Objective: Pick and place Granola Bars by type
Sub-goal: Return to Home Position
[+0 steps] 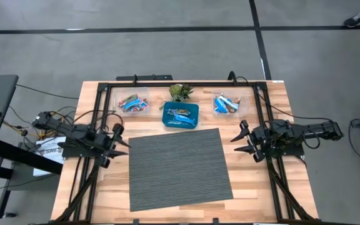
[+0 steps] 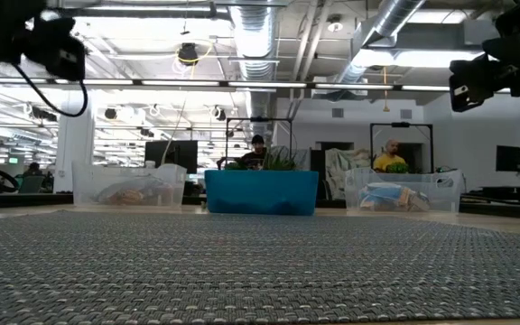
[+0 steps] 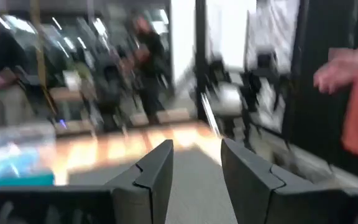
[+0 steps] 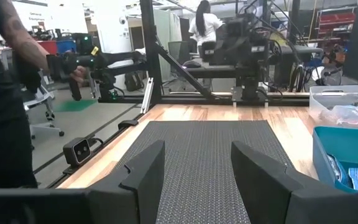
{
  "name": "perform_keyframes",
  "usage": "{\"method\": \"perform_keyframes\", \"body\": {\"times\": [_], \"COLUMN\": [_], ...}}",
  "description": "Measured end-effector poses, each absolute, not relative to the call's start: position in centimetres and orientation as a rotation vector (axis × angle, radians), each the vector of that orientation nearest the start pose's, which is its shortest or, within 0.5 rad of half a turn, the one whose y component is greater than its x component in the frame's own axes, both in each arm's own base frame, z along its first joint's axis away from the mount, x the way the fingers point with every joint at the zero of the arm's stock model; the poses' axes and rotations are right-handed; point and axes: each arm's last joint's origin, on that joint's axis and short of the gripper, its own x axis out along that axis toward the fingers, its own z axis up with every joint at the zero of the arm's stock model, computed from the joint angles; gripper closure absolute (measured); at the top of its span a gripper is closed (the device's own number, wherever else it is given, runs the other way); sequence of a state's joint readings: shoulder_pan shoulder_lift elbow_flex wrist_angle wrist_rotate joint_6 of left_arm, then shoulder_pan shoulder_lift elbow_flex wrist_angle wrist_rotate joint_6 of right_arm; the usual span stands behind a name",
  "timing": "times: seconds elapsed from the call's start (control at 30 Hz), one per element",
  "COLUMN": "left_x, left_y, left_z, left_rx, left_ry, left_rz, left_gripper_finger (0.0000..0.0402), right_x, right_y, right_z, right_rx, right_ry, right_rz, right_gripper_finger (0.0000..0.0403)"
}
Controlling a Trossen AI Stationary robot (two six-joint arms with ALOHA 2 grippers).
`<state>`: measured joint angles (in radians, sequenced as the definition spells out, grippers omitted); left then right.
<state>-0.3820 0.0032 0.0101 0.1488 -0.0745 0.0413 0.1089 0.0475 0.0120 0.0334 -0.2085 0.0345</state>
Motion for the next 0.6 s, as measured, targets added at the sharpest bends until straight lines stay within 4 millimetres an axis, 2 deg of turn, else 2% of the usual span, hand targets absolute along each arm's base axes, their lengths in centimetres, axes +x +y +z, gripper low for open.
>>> {"method": "perform_keyframes", "body": {"times": [0.13, 0.6], "left_x": [9.04, 9.12], "left_y": [-3.66, -3.66], "left_z": [16.96, 16.84], "left_rx": [-0.003, 0.005], "left_ry": [-0.036, -0.023], "left_rz": [-0.389, -0.375], "left_gripper_finger": [0.0274, 0.0274], "right_x": [9.81, 9.81], "right_y": [1.68, 1.68], "right_z": [16.71, 16.72], "right_rx": [0.034, 0.034], "right_ry": [0.007, 0.006], "right_rz": [0.317, 0.318], "right_gripper_finger": [0.0225, 0.0225]}}
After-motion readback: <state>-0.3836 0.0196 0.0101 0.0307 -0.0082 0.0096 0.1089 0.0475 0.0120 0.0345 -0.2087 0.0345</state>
